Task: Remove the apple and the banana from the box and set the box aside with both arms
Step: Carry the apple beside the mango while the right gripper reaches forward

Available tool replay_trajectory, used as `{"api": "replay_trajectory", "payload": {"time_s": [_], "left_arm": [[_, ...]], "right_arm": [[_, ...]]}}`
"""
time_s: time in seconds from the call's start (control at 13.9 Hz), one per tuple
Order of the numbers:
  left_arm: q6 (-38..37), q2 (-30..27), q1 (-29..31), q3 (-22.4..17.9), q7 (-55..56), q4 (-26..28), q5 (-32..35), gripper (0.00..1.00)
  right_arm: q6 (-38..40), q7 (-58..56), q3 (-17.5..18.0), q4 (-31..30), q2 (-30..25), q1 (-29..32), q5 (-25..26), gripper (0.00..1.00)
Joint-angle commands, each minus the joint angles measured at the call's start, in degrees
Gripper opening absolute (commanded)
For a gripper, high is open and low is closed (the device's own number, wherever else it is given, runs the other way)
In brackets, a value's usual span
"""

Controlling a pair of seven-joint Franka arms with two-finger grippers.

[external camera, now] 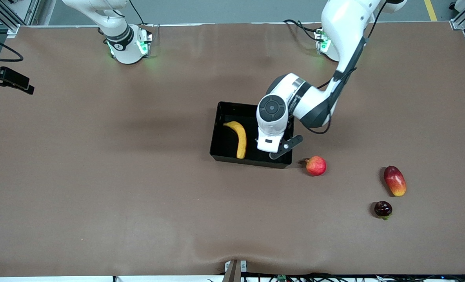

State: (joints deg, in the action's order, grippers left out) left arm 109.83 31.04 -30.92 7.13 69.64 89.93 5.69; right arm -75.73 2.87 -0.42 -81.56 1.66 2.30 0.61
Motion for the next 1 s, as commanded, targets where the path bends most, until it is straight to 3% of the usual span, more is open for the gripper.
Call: {"api": "replay_trajectory", "payload": {"time_s": [0.0, 0.22, 0.5, 0.93], "left_arm": [[-8.0, -4.1, 4.9, 0.0, -7.7, -4.2, 1.0, 0.00], [-12.5, -6.7, 13.8, 0.1, -21.3, -3.5, 1.0, 0.00], [-10.2, -3.1, 23.9, 0.0, -29.6, -1.1, 3.4, 0.00], [2.6, 4.6, 26.9, 0.0, -29.9, -1.7, 9.2, 0.00]], "right_arm": [[0.4, 0.8, 0.3, 1.0, 0.2, 0.1, 0.2, 1.00], [0.1, 0.9, 0.5, 0.9, 1.5, -0.4, -0.4, 1.00], [-0.4, 1.0, 0.6, 0.9, 6.5, -5.1, -0.3, 1.00], [-4.8, 1.1, 0.6, 1.0, 12.6, -9.8, -0.3, 1.00]]}}
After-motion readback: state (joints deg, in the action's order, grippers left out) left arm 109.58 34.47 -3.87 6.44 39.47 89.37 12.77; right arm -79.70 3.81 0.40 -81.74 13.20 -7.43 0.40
